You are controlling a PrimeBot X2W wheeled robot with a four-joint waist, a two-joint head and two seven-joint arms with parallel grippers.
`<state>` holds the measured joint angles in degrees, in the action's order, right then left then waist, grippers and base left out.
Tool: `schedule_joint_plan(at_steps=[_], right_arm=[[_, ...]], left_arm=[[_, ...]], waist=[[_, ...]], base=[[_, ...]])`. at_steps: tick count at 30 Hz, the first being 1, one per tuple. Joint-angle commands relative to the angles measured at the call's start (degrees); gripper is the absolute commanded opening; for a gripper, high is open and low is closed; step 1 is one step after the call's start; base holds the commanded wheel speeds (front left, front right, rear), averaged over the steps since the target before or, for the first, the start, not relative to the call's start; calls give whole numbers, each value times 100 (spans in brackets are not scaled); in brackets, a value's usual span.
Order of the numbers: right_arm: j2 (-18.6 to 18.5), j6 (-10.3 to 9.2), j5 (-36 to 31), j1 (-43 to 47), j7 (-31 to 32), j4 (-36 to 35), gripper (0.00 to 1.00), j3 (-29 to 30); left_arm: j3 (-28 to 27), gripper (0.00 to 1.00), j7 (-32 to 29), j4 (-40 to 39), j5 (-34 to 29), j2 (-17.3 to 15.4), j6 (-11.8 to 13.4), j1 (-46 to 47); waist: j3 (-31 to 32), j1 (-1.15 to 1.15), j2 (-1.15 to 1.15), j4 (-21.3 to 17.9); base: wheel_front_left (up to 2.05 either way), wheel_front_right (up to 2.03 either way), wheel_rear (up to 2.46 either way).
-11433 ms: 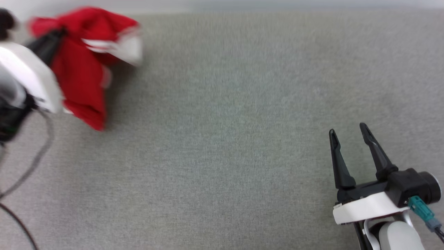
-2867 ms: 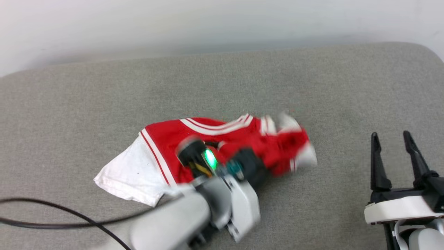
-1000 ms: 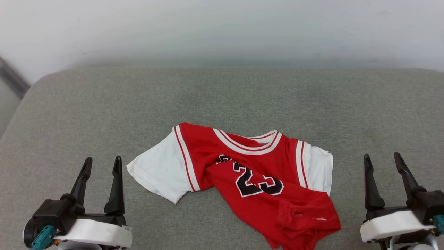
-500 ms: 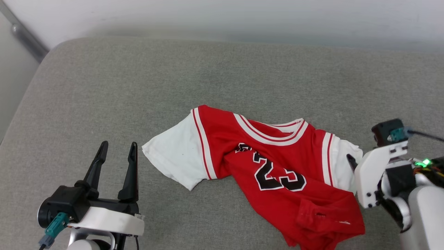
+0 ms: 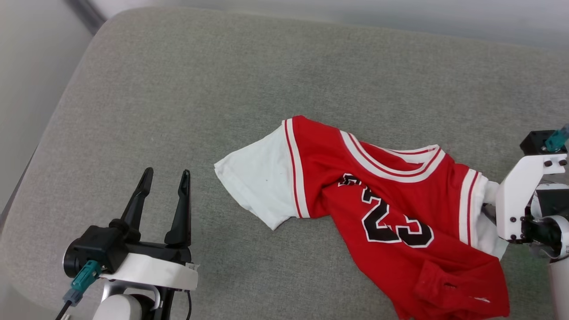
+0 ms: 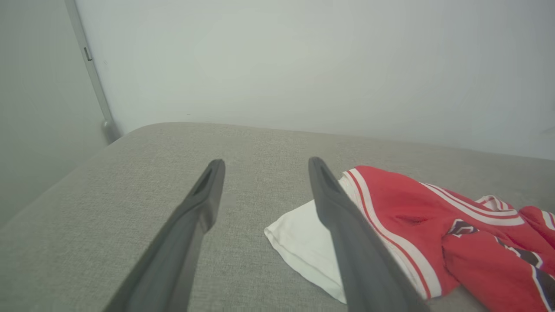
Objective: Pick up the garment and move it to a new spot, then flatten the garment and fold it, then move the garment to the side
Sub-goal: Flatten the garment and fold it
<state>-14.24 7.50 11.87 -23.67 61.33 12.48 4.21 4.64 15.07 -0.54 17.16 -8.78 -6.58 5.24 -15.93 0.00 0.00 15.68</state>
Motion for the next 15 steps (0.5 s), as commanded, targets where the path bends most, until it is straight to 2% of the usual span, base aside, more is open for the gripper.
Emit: schedule_joint_plan(at_steps=[1, 8, 9, 10, 11, 15], right_arm=[[27, -2, 33, 59, 32, 105, 100, -31], [100, 0, 120, 494, -53, 547, 100, -266], [75, 0, 86, 544, -105, 600, 81, -301], [45, 0, 89, 585, -145, 644, 17, -344], [15, 0, 116, 622, -194, 677, 0, -365], [-230, -5, 57, 657, -479, 689, 0, -258]], left_arm=[[-33, 100, 14, 9, -35, 14, -20, 82], [-76, 100, 15, 97, -76, 74, -61, 115], [-86, 100, 15, 114, -76, 74, -67, 121], [-100, 100, 15, 130, -78, 72, -72, 128], [-115, 100, 15, 146, -80, 68, -76, 131], [-214, 100, 15, 180, -113, 33, -71, 68]], waist=[[-74, 0, 0, 80], [-169, 0, 0, 157], [-172, 0, 0, 156], [-165, 0, 0, 148], [-147, 0, 0, 132], [7, 0, 0, -13]], base=[[0, 0, 0], [0, 0, 0], [0, 0, 0], [0, 0, 0], [0, 0, 0], [0, 0, 0]])
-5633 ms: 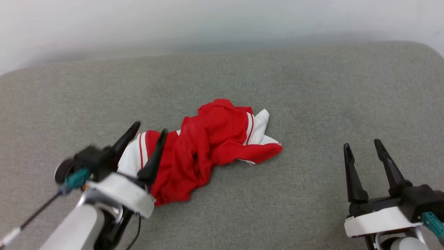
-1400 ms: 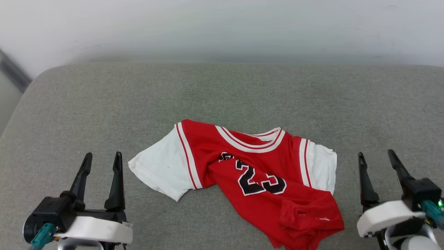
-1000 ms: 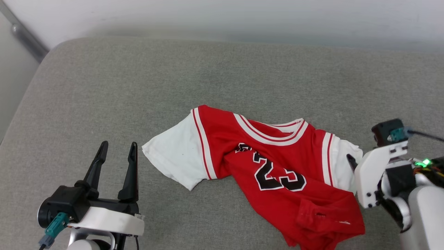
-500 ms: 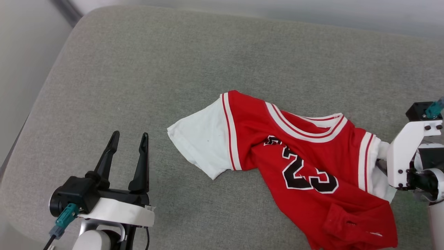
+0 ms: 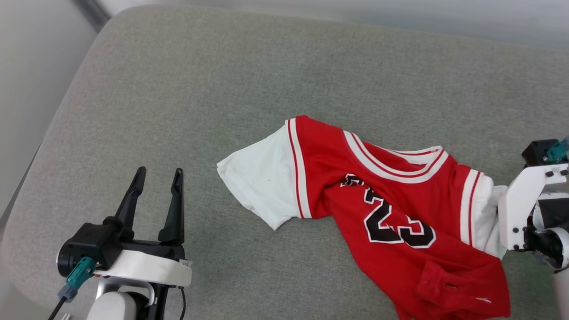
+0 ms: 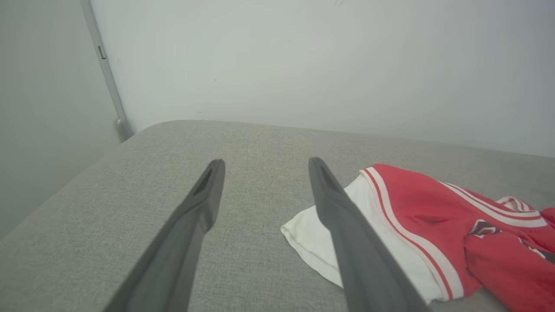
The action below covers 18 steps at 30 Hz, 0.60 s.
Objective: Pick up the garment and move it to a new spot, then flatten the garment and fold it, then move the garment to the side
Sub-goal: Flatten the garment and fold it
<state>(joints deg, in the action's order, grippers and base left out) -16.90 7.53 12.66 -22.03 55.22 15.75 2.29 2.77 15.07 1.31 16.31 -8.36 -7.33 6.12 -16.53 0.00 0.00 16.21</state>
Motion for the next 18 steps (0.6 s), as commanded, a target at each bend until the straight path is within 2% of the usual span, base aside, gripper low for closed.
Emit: schedule_joint_plan(at_steps=[1, 9, 11, 14, 18], right_arm=[[-69, -9, -8, 510, 81, 354, 0, -56], [-836, -8, -61, 506, -415, 254, 0, 108], [-1130, -8, -163, 513, -513, 233, 0, 32], [-1490, -8, -288, 499, -669, 415, 0, -19], [-1712, -8, -438, 444, -917, 750, 0, -76]], left_arm=[[-47, 100, 15, 5, -34, -20, 3, -49], [-135, 100, 15, 39, 15, -67, -6, -167], [-144, 100, 15, 16, 24, -77, -7, -189], [-118, 100, 15, 2, 15, -103, -9, -185], [-124, 100, 15, 17, 22, -131, -10, -143]], waist=[[118, 0, 0, -114], [458, 0, 0, -485], [470, 0, 0, -555], [457, 0, 0, -629], [457, 0, 0, -698]], base=[[0, 0, 0], [0, 0, 0], [0, 0, 0], [0, 0, 0], [0, 0, 0]])
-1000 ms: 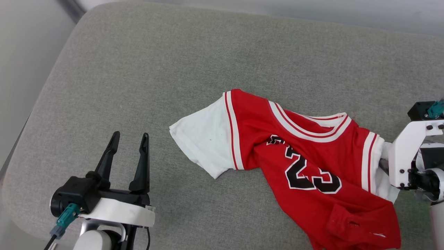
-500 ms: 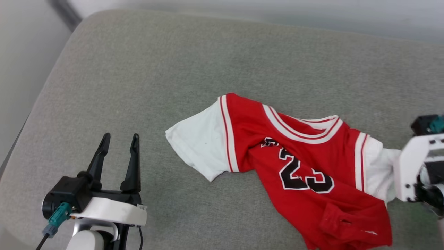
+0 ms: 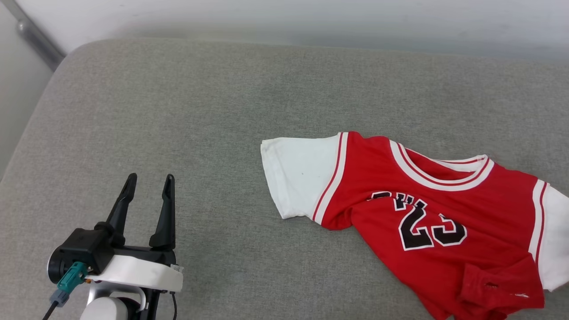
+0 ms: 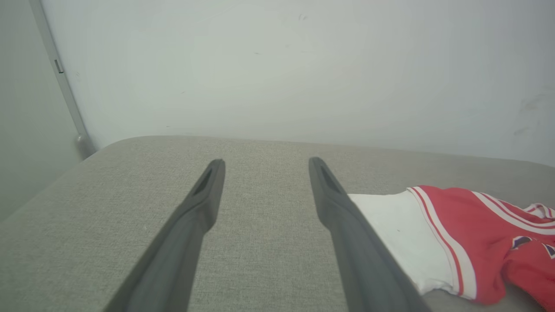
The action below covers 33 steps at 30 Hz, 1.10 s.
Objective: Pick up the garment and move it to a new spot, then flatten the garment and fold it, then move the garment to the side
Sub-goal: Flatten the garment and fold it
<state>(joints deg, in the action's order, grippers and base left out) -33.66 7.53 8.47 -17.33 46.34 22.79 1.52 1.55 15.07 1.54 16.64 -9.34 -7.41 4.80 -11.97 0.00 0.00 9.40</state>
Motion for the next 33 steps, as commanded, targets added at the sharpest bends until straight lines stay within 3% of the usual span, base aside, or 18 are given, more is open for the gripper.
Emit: schedule_joint_plan(at_steps=[1, 2, 3, 4, 11, 18, 24, 29, 33], right_arm=[[-27, -8, -58, -47, -101, 126, 0, -16], [13, -8, -104, -66, -178, 211, 7, -6], [68, -8, -159, -96, -288, 262, 78, 28], [130, -8, -210, -145, -438, 313, 100, 86], [574, -7, -223, -349, -1458, 305, 100, 258], [1156, -8, -157, -139, -2925, -441, 100, 438], [2019, -7, -122, 354, -4118, -1237, 100, 786], [2632, -7, -235, 747, -4860, -1749, 100, 898], [2902, -6, -266, 920, -5205, -2026, 100, 1012]], left_arm=[[3, 100, 15, 0, -13, -30, -3, -5], [12, 100, 15, 6, -19, -34, -3, -3], [14, 100, 15, 13, -23, -42, -3, -5], [14, 100, 15, 17, -26, -50, -3, -5], [-13, 100, 15, 17, -25, -112, -4, -22], [-99, 100, 15, -35, 52, -148, -5, -89], [64, 100, 1, -30, 144, -310, -5, 21], [385, 100, -374, -107, 508, -633, -5, 293], [891, 100, -1345, -181, 1134, -1231, 1, 759]], waist=[[3, 0, 0, -37], [11, 0, 0, -58], [20, 0, 0, -81], [27, 0, 0, -104], [153, 0, 0, -299], [347, 0, 0, -604], [415, 0, 0, -886], [310, 0, 0, -1160], [130, 0, 0, -1346]], base=[[0, 0, 0], [0, 0, 0], [0, 0, 0], [0, 0, 0], [0, 0, 0], [0, 0, 0], [0, 0, 0], [0, 0, 0], [0, 0, 0]])
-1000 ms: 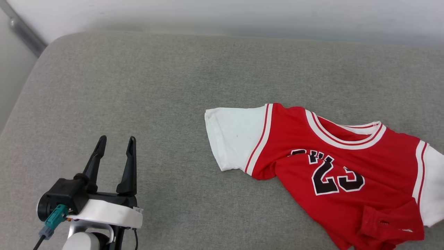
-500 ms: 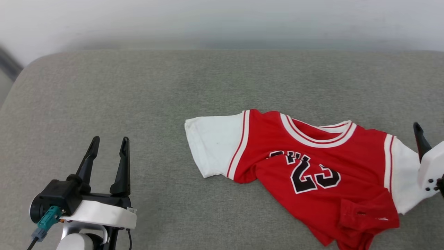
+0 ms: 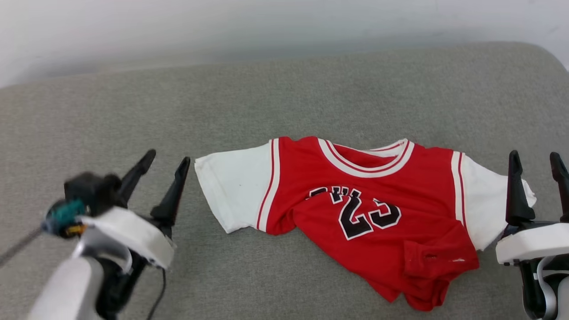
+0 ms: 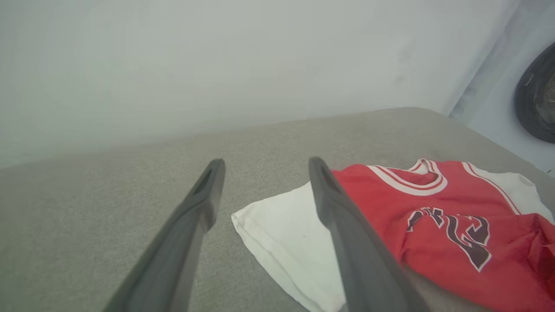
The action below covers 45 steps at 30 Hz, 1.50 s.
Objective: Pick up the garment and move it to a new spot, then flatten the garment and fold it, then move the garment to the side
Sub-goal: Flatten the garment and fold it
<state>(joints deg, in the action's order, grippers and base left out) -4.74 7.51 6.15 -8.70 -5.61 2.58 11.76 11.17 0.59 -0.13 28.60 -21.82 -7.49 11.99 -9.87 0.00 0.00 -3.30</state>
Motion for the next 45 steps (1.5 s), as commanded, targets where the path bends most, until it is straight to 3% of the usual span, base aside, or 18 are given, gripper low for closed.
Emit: schedule_joint_plan(at_steps=[1, 8, 12, 16, 20, 26, 34, 35, 36, 37, 43, 44, 45], right_arm=[[51, -4, -47, 81, -45, -50, 100, 9], [169, -4, -129, -17, -231, -200, 100, 42], [183, -4, -154, -88, -322, -178, 100, 7], [192, -4, -86, -146, -430, -88, 100, -11], [192, -4, -109, -147, -523, 53, 100, -50], [192, -4, -54, -194, -640, 194, 100, -125], [192, -4, -162, -188, -618, 195, 100, -150], [192, -4, -170, -191, -620, 191, 100, -141], [192, -4, -186, -200, -620, 189, 100, -141], [192, -4, -217, -211, -615, 189, 100, -156], [192, -4, -330, -188, -523, 216, 100, -182], [188, -4, -545, -131, -108, 175, 100, -258], [154, -4, -588, -121, 21, 148, 100, -272]], left_arm=[[26, 100, -164, -44, 110, -145, 9, 224], [566, 100, -2697, 276, 1316, -1034, 8, 1615], [845, 100, -4038, 635, 1743, -1237, 9, 2319], [1170, 100, -4860, 970, 1719, -1356, 10, 2808], [1573, 100, -5179, 1292, 1347, -1540, 10, 3010], [1858, 100, -5119, 1778, 1134, -1624, 9, 3095], [2106, 100, -5097, 2176, 1388, -1456, 9, 2958], [2163, 87, -5129, 2195, 1418, -1441, 8, 2931], [2218, 25, -5146, 2201, 1443, -1426, 8, 2904], [2254, 0, -5128, 2200, 1464, -1418, 8, 2887], [2116, 0, -4557, 2225, 1474, -1487, 9, 2854], [1982, 0, -3750, 2027, 1257, -1760, 11, 2639], [1959, 0, -3606, 1956, 1227, -1800, 14, 2574]], waist=[[-137, 0, 0, -117], [-553, 0, 0, -415], [-768, 0, 0, -584], [-937, 0, 0, -730], [-1040, 0, 0, -838], [-1123, 0, 0, -921], [-1233, 0, 0, -933], [-1246, 0, 0, -926], [-1260, 0, 0, -918], [-1270, 0, 0, -908], [-1165, 0, 0, -822], [-881, 0, 0, -682], [-817, 0, 0, -643]], base=[[0, 0, 0], [0, 0, 0], [0, 0, 0], [0, 0, 0], [0, 0, 0], [0, 0, 0], [0, 0, 0], [0, 0, 0], [0, 0, 0], [0, 0, 0], [0, 0, 0], [0, 0, 0], [0, 0, 0]])
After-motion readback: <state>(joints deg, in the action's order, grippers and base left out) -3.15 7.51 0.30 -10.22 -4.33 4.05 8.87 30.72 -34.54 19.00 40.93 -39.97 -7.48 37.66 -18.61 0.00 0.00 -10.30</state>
